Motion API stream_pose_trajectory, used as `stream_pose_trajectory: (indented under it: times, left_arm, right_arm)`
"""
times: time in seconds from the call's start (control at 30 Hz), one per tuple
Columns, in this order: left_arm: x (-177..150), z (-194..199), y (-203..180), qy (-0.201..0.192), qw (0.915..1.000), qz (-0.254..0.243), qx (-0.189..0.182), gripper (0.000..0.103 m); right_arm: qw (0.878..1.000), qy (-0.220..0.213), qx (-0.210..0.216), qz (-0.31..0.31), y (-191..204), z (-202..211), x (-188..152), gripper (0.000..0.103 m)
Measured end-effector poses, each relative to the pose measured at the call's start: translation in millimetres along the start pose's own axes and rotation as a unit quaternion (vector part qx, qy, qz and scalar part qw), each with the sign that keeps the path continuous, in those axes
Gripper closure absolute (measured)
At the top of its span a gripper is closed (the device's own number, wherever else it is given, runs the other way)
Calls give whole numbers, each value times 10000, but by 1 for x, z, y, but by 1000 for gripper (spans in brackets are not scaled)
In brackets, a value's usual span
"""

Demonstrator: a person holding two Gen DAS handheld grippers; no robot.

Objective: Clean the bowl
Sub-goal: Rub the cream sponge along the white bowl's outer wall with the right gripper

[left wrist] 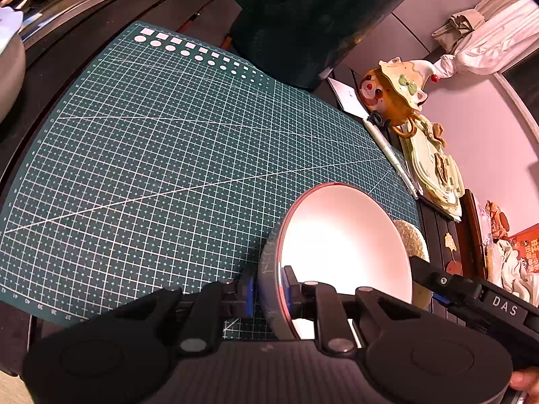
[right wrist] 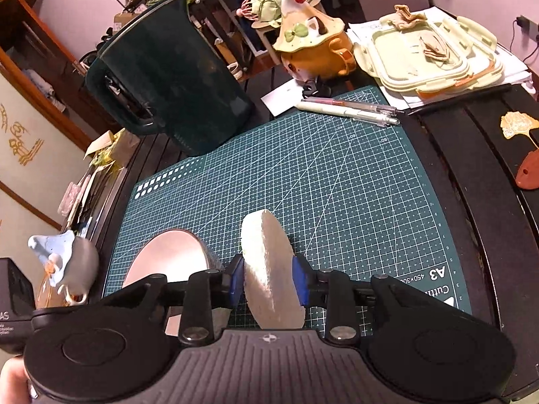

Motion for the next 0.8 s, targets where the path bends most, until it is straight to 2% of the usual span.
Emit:
stream_pose_trajectory:
  times: [0.1, 0.2, 0.23, 0.57, 0.67, 0.73, 0.8]
  left_arm:
    - [0, 0, 0, 0, 10000, -7, 2, 87]
    - [-1, 0, 0, 0, 10000, -17, 6, 87]
    - [-1, 0, 0, 0, 10000, -20, 8, 87]
    - [0, 1, 0, 1, 10000, -43, 20, 87]
    - [0, 1, 0, -1, 10000, -49, 21, 87]
    - [0, 1, 0, 1, 10000, -49, 21, 87]
    - [0, 1, 0, 2, 10000, -54, 22, 87]
  right_arm:
    - [10000, -46, -1, -43, 0, -1, 1, 72]
    - [9999, -61, 17, -111, -1, -2, 2, 56]
    - [9999, -66, 23, -134, -1, -2, 2, 55]
    - [9992, -117, 81, -363, -4, -5, 5, 55]
    - [9987, -80, 132, -481, -6, -7, 5, 61]
    - [9982, -5, 195, -564, -7, -9, 5, 75]
    - [9982, 26, 225, -549, -7, -9, 6, 82]
Point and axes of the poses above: each gripper's, at about its wrist camera, not at the fingertips, and z roughly against the way its jaws point, y to its left, x to its top, the point moved 9 cm from there along -z, roughly the way its jaws point, and after that the axes turned 15 degrees about -x, right-handed, at the moved point
